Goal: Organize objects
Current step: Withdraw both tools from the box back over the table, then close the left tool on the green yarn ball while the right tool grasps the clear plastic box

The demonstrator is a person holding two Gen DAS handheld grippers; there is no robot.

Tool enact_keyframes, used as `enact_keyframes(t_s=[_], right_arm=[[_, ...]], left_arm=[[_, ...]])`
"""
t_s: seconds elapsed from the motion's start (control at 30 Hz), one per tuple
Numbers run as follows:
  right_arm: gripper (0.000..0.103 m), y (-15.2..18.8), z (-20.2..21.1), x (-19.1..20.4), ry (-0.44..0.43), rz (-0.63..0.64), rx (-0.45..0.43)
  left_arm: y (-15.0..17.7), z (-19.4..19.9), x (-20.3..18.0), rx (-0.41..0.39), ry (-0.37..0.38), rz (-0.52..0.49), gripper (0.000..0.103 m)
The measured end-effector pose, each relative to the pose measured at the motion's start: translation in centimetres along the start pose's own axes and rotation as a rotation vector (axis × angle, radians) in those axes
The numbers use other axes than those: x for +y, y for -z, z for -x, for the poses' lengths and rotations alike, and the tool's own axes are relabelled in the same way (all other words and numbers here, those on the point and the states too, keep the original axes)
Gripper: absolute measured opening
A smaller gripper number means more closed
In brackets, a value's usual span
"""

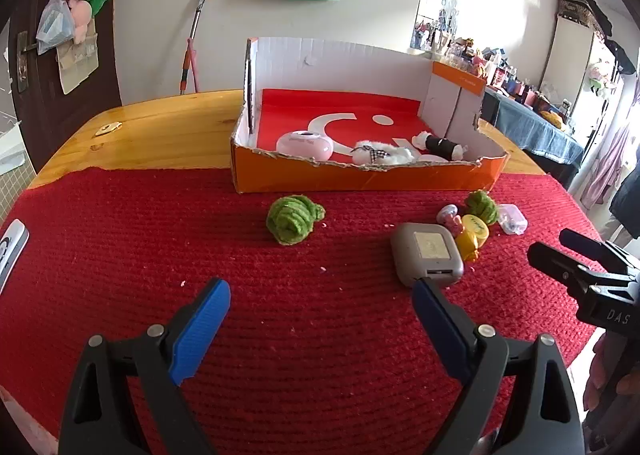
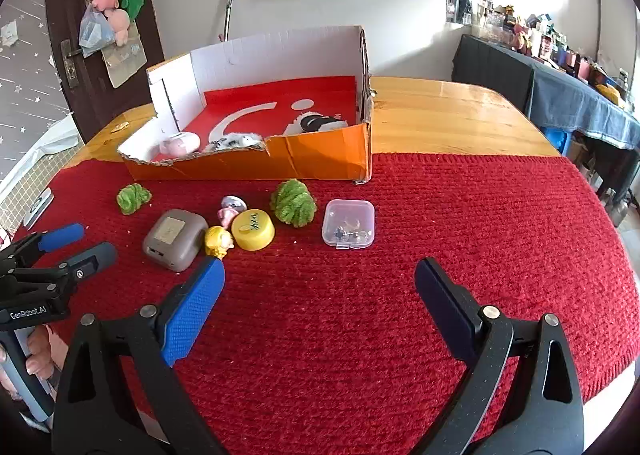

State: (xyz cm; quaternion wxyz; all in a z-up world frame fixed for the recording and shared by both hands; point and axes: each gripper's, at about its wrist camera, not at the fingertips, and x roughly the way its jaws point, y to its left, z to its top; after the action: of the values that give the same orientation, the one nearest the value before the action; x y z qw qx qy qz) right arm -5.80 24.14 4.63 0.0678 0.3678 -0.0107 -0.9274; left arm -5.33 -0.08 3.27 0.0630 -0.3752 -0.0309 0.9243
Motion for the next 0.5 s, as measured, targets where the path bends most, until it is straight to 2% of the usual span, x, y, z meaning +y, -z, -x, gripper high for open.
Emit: enact_keyframes(t_s=[0.5], right_arm=[[0.098, -1.0, -1.7, -0.7, 0.019, -0.006, 0.034]], left_arm=[[-1.0, -1.8, 0.9, 0.028, -0.03, 0.002, 0.094]])
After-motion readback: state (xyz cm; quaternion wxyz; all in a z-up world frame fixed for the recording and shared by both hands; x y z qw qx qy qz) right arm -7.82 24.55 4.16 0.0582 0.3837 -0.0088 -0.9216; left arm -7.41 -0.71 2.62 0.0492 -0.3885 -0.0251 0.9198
